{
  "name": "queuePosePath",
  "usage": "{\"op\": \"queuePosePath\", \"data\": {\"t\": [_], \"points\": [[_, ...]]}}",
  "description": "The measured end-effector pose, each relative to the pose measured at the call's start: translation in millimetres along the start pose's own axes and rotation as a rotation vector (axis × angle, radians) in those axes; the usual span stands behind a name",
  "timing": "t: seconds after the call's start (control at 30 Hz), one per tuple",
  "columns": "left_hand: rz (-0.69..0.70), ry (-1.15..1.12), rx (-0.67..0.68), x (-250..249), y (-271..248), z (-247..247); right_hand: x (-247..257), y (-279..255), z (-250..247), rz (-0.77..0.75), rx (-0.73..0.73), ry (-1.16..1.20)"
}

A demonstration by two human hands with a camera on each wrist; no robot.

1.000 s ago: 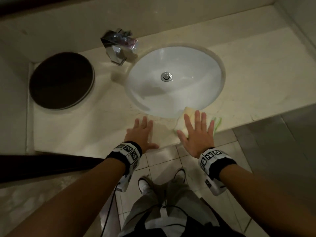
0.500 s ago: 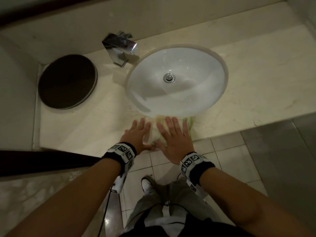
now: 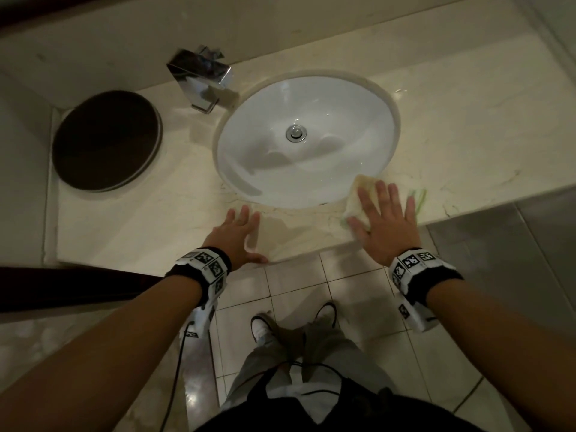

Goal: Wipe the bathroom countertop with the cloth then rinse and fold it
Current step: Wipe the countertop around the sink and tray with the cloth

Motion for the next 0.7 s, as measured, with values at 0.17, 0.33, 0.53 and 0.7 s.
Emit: {"op": "queuePosePath", "data": {"t": [0.17,0.33,0.53,0.7], "points": [[-0.026,0.004,0.029,-6.3,2.5,-5.0,27.0,-9.3,5.6,0.039,-0.075,0.058],[-0.084,-0.006,-0.013,-26.9,13.1,-28.5,58.2,-29.4,14.2,-0.105,-0.065,0.028],[0.085,0.042,-0.037,-71.7,38.5,-43.6,60.8,-35.0,16.7,-0.125,-0.062,0.087],[0.189,0.087,0.009,-103.3,58.5,-41.0,53.6,-33.2,14.5,-0.104,-0.057,0.121]]}}
Point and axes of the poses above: each hand's wrist, its own y-axis towards the middle knuckle, its own z-axis out of the palm, x = y × z, the point moved 3 cm from there along y, towards the middle knuckle, and after that the axes turned 13 degrees about z, right-handed, at the moved point
